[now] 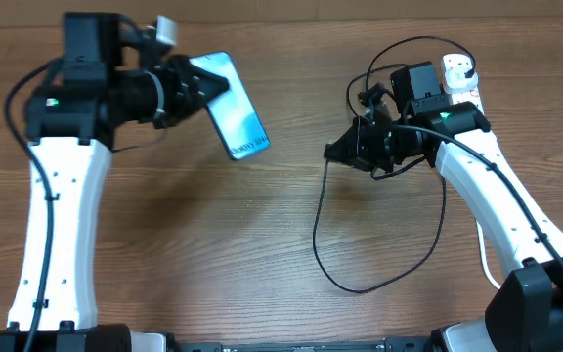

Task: Plug charger to phone and switch on socket
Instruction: 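Lift the cable with the right gripper while raising the phone with the left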

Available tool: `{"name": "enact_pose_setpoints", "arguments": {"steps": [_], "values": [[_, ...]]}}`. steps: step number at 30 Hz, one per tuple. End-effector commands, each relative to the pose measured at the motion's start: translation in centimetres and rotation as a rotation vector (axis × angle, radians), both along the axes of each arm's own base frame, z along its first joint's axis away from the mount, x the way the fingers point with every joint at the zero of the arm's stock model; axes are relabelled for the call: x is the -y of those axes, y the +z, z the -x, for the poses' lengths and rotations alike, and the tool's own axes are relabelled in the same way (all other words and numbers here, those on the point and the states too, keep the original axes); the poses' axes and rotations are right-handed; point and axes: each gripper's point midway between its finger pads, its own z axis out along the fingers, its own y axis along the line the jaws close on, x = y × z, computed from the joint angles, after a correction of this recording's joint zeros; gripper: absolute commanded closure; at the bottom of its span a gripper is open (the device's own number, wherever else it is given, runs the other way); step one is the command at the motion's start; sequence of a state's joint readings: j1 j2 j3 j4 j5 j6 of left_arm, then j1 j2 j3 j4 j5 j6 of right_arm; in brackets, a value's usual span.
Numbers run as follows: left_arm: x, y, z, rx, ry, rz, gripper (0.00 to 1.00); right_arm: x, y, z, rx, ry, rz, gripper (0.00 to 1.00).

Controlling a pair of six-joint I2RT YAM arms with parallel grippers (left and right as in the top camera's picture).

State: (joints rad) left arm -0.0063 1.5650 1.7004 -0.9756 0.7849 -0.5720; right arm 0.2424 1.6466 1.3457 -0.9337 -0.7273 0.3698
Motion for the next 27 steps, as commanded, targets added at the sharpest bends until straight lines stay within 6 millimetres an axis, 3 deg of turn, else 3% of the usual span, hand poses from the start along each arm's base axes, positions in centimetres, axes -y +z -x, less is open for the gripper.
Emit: {"name": "enact_pose_setpoints", "arguments": {"steps": [1,5,12,17,23,27], "values": [[-0.4,2.5,1.0,0.013,-0.018,0.115,0.96,-2.3,5.0,2.1,0.113,0.193,-0.235,0.96],[-1.8,3.0,0.8,0.020,0.003,0.141,0.96,-3.1,6.7,4.8,0.115,0.317,-0.373,0.96],[-1.8,3.1,0.8,0.030,-0.008,0.145,0.96,-3.4,9.2,7.3,0.148,0.419,-0.544,0.96],[-0.1,4.4,1.6,0.152,-0.153,0.161,0.96,-3.8,9.5,8.1,0.129,0.437,-0.566,0.96],[0.4,3.8,1.3,0.138,-0.181,0.180,0.96,-5.7,10.7,10.3,0.130,0.526,-0.638,0.96],[2.0,3.1,0.7,0.124,-0.287,0.272,0.96,-6.4,10.9,11.2,0.102,0.548,-0.639,0.96]]}}
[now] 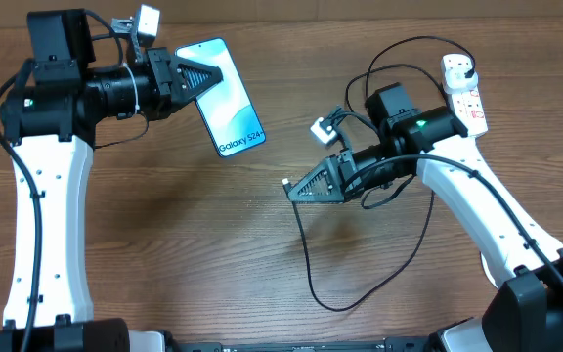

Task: Plug charger to phone and switch on socket
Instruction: 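Lift the cable with the right gripper while raising the phone with the left, then bring the connector in the right gripper toward the phone's bottom port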

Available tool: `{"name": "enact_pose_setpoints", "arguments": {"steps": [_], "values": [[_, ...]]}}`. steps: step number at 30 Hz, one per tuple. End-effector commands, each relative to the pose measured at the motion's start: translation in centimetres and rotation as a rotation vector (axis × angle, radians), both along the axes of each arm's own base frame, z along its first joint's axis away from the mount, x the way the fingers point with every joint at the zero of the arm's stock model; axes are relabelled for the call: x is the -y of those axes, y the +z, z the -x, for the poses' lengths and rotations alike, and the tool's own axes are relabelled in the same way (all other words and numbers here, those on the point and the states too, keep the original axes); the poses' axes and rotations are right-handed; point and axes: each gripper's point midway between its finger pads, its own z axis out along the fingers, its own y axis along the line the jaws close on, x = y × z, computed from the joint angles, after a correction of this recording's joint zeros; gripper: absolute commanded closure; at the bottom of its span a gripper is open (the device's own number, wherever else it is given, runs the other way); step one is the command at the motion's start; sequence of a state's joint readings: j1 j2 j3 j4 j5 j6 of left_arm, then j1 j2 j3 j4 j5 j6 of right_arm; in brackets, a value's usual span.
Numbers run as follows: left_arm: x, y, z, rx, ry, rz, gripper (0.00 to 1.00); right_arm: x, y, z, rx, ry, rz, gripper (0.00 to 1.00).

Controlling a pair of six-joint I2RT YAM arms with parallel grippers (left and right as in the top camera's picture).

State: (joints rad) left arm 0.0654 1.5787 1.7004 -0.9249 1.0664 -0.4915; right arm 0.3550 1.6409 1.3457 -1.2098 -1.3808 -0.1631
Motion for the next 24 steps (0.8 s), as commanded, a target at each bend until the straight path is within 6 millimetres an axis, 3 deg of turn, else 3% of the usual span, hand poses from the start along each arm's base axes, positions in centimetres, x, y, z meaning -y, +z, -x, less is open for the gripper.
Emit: {"name": "enact_pose_setpoints", "arguments": {"steps": [1,6,11,24], "values": [[2.0,0.0,-0.3,0.022,-0.153,0.116,0.96,-0.2,2.5,0.8,0.047,0.017,-0.062,0.96],[2.4,-0.6,-1.4,0.030,-0.221,0.190,0.96,0.1,2.8,0.5,0.043,0.006,-0.074,0.96],[2.7,-2.0,-1.9,-0.077,-0.239,0.253,0.96,0.0,3.1,0.3,0.068,0.010,-0.101,0.96],[5.7,-3.5,-1.5,-0.137,-0.323,0.276,0.96,-0.2,3.2,-0.2,0.068,0.003,-0.102,0.96]]}}
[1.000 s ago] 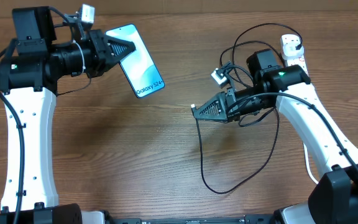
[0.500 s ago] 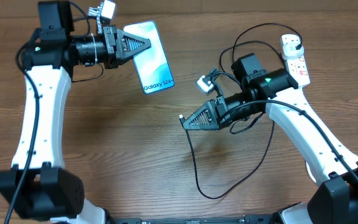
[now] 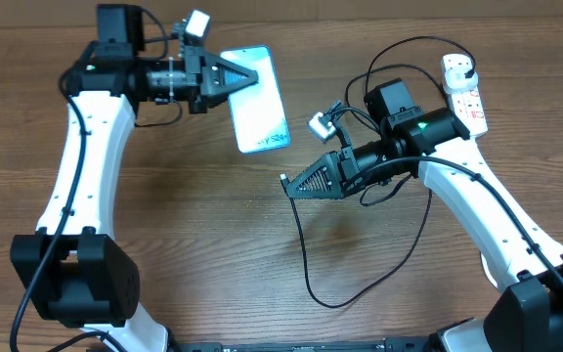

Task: Plug charger to phone and switch on socket
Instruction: 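Bring the connector in the right gripper toward the phone's bottom port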

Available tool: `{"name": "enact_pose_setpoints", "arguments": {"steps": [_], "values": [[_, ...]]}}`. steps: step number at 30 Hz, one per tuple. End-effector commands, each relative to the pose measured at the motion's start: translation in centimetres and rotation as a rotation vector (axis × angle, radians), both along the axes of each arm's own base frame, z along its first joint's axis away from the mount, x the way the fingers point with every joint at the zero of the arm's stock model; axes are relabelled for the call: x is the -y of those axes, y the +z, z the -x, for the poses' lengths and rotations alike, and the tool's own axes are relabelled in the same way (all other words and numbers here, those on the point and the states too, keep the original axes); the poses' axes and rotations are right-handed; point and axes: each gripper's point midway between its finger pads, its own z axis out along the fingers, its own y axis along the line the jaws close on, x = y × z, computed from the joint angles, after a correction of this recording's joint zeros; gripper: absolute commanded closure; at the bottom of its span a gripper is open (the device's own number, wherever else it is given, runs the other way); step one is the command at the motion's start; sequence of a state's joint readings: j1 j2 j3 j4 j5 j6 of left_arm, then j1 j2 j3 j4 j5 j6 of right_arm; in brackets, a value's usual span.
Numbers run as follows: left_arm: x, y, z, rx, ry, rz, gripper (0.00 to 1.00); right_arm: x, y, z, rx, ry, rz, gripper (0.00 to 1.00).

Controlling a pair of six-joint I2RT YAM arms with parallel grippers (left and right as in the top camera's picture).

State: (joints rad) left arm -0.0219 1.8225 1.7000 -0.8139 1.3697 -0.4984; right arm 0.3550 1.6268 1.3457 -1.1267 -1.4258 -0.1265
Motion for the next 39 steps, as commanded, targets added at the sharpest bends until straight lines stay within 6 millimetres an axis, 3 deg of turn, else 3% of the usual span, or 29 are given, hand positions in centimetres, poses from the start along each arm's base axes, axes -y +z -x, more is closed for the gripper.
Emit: {"name": "enact_pose_setpoints", "arguments": {"steps": [1,10,28,39], "values": [[0.6,0.6,0.5,-0.012,-0.032,0.032,0.96,0.1,2.0,0.1,0.026,0.000,-0.039,0.96],[0.8,0.4,0.5,-0.022,-0.030,0.024,0.96,-0.5,1.5,-1.9,0.035,-0.050,0.020,0.96],[0.9,-0.1,0.2,-0.018,-0.016,-0.004,0.96,-1.9,2.4,-0.9,0.063,0.008,-0.027,0.96],[0.9,-0.1,0.3,-0.029,-0.015,-0.003,0.96,-2.1,1.7,-2.1,0.066,-0.041,0.028,0.96]]}}
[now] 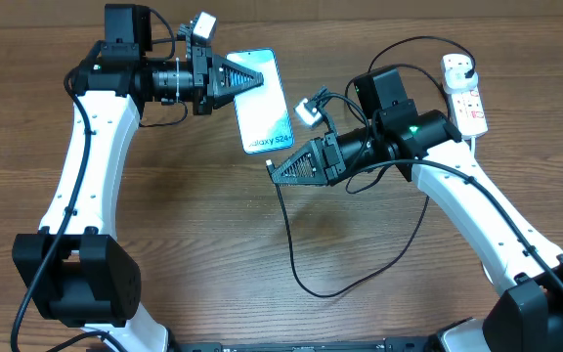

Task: Plug charger to phone and switch on socket
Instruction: 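Bring the connector in the right gripper toward the phone's bottom port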

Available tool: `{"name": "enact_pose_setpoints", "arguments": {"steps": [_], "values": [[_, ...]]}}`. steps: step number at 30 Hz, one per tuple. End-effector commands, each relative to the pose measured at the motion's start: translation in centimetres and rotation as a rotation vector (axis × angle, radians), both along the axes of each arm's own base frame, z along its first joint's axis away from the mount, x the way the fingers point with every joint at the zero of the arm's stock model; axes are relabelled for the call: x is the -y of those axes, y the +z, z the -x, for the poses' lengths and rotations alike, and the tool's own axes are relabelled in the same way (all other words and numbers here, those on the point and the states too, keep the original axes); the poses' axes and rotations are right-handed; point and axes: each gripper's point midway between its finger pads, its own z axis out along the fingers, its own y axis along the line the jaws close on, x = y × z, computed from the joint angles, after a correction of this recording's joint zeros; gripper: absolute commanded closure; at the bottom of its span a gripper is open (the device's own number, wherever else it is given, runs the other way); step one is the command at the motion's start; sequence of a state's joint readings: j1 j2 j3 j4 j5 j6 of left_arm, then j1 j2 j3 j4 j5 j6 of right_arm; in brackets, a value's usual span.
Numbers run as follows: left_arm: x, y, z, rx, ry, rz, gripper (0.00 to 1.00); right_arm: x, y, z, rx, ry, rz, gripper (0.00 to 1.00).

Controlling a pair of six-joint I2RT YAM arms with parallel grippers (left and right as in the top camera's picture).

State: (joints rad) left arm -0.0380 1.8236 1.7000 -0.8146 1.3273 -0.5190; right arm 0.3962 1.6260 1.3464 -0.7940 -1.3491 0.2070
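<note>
My left gripper (254, 81) is shut on the upper left edge of the phone (266, 106), which hangs above the table with its lit blue screen up and its lower end toward the right arm. My right gripper (275, 174) is shut on the plug end of the black charger cable (306, 279), just below the phone's lower edge and a small gap from it. The cable loops down over the table and back up to the white socket strip (462, 86) at the far right, where a white plug sits in it.
The wooden table (184, 264) lies under both arms. The cable's loop lies at the lower middle, right of centre. The socket strip's red switch sits near its lower end.
My right gripper with the cable plug has moved left and a little up, closer to the phone's lower end. The phone has shifted only slightly in my left gripper.
At first my left gripper held the phone at the upper left and my right gripper held the cable end near the socket side. Then the right gripper was further left. The left arm brought the phone to the middle, and now the plug sits just under it.
</note>
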Motion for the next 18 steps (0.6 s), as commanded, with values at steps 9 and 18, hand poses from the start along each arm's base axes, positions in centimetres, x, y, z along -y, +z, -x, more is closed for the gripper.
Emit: {"name": "enact_pose_setpoints", "arguments": {"steps": [9,18], "values": [[0.46,0.55,0.41,-0.008,-0.027,0.030,0.96,-0.18,2.19,-0.30,0.041,-0.008,-0.033,0.96],[0.45,0.59,0.44,-0.007,-0.029,0.032,0.96,-0.10,2.28,-0.55,0.053,-0.013,-0.037,0.96]]}}
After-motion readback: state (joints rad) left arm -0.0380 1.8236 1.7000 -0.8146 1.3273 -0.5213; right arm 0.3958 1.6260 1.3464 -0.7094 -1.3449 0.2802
